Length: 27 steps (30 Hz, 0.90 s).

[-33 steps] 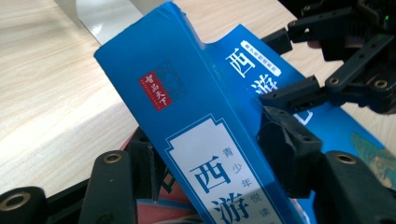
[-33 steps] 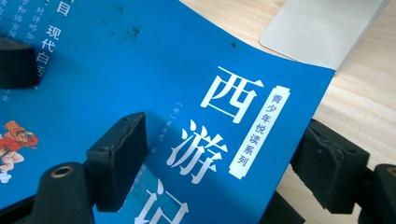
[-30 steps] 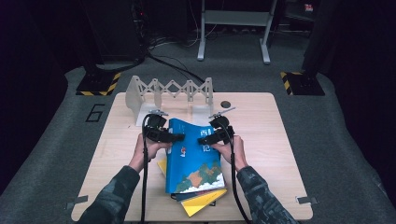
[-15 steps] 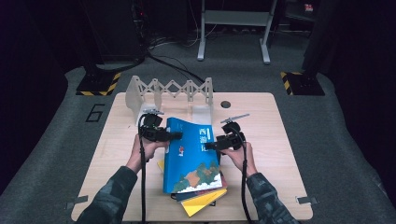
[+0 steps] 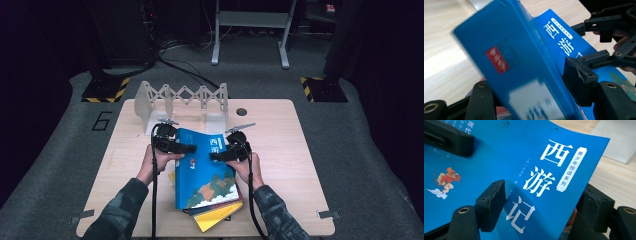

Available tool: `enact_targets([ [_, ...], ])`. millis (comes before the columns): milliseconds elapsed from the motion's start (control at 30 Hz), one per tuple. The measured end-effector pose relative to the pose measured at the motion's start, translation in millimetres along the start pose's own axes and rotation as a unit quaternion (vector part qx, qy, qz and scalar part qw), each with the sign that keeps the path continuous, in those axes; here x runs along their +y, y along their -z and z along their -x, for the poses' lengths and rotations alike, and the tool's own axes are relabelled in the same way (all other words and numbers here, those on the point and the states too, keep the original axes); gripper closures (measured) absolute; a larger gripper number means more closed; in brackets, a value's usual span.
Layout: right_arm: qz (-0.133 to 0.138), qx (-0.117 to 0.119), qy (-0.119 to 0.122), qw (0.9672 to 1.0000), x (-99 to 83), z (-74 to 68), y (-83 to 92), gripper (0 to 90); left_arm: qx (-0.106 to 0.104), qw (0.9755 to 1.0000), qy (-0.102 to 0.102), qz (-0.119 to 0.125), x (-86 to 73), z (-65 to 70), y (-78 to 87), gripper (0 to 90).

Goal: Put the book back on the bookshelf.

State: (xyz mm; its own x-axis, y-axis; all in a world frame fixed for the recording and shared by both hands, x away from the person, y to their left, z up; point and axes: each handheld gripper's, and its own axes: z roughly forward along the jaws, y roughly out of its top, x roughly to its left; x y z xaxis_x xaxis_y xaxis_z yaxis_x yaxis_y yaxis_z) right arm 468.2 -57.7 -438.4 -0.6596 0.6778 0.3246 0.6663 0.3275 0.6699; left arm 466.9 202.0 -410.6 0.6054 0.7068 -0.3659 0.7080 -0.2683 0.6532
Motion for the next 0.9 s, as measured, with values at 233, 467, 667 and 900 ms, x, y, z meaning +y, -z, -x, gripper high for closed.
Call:
enact_targets([
  [233,0.016,0.002,-0.002,0.9999,-4.7,11.0,15.3,23.3,-0.020,0.9991,0.020,0.032,0.2,3.6,11.5,50.8],
  [467,0.042,-0.100,-0.040,0.9933,-37.3,56.2,54.4,12.7,-0.030,0.9977,0.041,0.044,-0.5,2.3,18.3,53.3],
  [667,0.009,-0.205,-0.039,0.9779,-77.7,88.0,48.1,4.3,-0.030,0.9973,0.044,0.051,1.6,1.7,25.3,54.7],
  [900,0.009,-0.245,-0.061,0.9676,-110.5,111.7,41.8,0.0,-0.029,0.9965,0.043,0.065,1.0,1.0,31.9,55.8],
])
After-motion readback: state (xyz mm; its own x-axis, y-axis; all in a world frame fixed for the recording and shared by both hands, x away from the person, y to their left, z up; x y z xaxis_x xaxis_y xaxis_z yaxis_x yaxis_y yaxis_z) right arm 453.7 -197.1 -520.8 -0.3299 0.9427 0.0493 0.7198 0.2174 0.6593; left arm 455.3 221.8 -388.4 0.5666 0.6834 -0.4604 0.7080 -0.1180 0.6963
